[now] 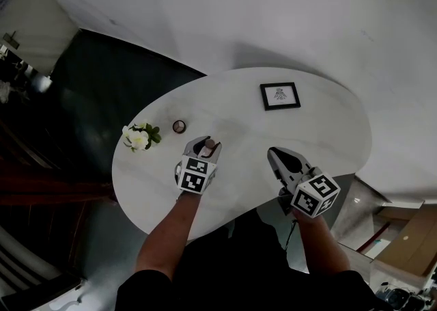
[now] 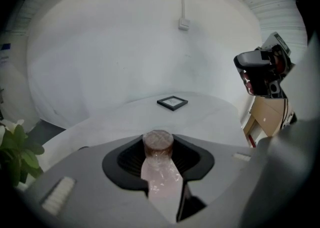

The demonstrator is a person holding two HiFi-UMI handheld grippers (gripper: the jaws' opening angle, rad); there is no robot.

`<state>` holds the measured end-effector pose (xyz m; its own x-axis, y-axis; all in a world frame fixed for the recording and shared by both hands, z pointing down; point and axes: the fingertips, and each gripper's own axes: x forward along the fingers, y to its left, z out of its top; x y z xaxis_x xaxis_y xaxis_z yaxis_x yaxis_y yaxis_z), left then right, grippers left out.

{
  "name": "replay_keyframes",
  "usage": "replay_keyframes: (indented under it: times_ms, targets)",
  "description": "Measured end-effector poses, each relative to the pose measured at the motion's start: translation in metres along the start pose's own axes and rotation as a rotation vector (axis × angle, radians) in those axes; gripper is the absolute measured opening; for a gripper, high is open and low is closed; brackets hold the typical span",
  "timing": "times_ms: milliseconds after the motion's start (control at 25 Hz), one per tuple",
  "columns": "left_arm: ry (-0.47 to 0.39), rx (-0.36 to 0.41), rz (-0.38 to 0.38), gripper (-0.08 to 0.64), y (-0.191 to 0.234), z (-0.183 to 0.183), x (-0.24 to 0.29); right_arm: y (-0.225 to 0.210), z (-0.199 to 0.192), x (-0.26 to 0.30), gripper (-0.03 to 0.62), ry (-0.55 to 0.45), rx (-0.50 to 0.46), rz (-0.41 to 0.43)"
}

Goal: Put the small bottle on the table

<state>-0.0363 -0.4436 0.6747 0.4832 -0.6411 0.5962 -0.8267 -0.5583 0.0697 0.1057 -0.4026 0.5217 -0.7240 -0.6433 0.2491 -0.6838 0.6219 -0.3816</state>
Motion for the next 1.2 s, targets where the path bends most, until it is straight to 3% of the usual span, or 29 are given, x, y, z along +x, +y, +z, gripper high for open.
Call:
replay_keyframes:
  times_ms: [280, 600, 840, 1000, 1080, 1200]
  targets:
    - [0.016, 0.017, -0.031, 0.152, -0.008, -0.007, -0.006, 0.012, -0.007, -0.005, 0.011, -0.003, 0.004, -0.004]
    - [-0.059, 0.057, -0.070, 0.187, -0.015, 0.014, -0.033, 0.036, -0.006, -0.016, 0.011, -0.039, -0.013, -0.021]
    - [-0.056, 0.137, -0.104, 0.187, -0.020, 0.011, -0.067, 0.058, -0.001, -0.027, 0.011, -0.078, -0.021, -0.054]
    - [-0.098, 0.178, -0.078, 0.187, -0.015, 0.014, -0.089, 0.074, 0.003, -0.035, 0.011, -0.082, -0.043, -0.076]
    - [-0.130, 0.164, -0.083, 0.187, -0.013, 0.020, -0.104, 0.085, 0.007, -0.038, 0.011, -0.082, -0.060, -0.081]
    - [-0.179, 0.069, -0.152, 0.186, -0.015, 0.032, -0.127, 0.100, 0.015, -0.041, 0.011, -0.092, -0.078, -0.080]
